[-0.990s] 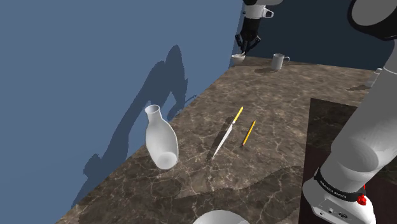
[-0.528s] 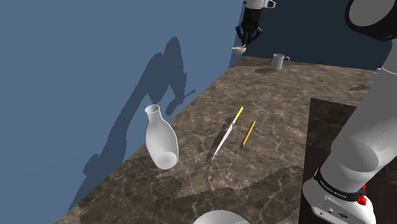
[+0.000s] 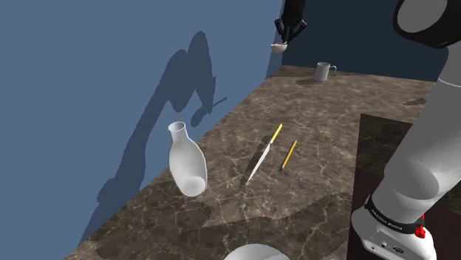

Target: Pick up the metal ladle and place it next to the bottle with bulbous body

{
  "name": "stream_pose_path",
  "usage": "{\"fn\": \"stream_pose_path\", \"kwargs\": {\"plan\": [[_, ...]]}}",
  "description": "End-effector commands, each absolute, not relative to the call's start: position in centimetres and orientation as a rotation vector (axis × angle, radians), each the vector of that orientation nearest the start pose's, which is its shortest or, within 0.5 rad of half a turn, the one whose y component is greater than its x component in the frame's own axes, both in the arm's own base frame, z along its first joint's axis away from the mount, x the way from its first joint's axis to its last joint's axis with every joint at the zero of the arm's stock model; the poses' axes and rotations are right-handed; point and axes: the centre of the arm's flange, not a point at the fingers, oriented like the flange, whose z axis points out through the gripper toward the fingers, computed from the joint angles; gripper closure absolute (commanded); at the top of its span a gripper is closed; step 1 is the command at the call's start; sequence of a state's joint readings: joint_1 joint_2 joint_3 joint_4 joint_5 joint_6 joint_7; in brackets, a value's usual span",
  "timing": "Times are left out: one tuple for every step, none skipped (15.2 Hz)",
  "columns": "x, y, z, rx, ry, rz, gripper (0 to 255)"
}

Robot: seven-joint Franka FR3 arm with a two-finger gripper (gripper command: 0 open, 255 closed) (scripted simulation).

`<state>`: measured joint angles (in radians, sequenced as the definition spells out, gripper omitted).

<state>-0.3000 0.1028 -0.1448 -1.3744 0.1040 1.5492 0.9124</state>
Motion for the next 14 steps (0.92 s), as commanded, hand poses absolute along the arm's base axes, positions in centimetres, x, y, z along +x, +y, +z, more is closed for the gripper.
{"fn": "stream_pose_path", "kwargs": {"plan": [[53.0,-22.4,66.2,-2.371,1.898,-0.076,255],[52.6,-21.1,66.2,-2.371,1.898,-0.076,255],[52.1,-19.9,66.2,-2.371,1.898,-0.076,255],[51.7,-18.6,66.2,-2.371,1.898,-0.076,255],[51.2,-17.4,66.2,-2.371,1.898,-0.076,255],[50.8,-16.2,66.2,-2.371,1.898,-0.076,255],[50.3,-14.9,66.2,-2.371,1.898,-0.076,255],[49.9,-13.7,66.2,-2.371,1.898,-0.076,255],[49.4,-12.4,66.2,-2.371,1.898,-0.076,255],[49.0,-11.2,66.2,-2.371,1.898,-0.076,255],[48.6,-9.9,66.2,-2.371,1.898,-0.076,255],[48.1,-8.7,66.2,-2.371,1.898,-0.076,255],[47.7,-7.5,66.2,-2.371,1.898,-0.076,255],[47.2,-6.2,66.3,-2.371,1.898,-0.076,255]]}}
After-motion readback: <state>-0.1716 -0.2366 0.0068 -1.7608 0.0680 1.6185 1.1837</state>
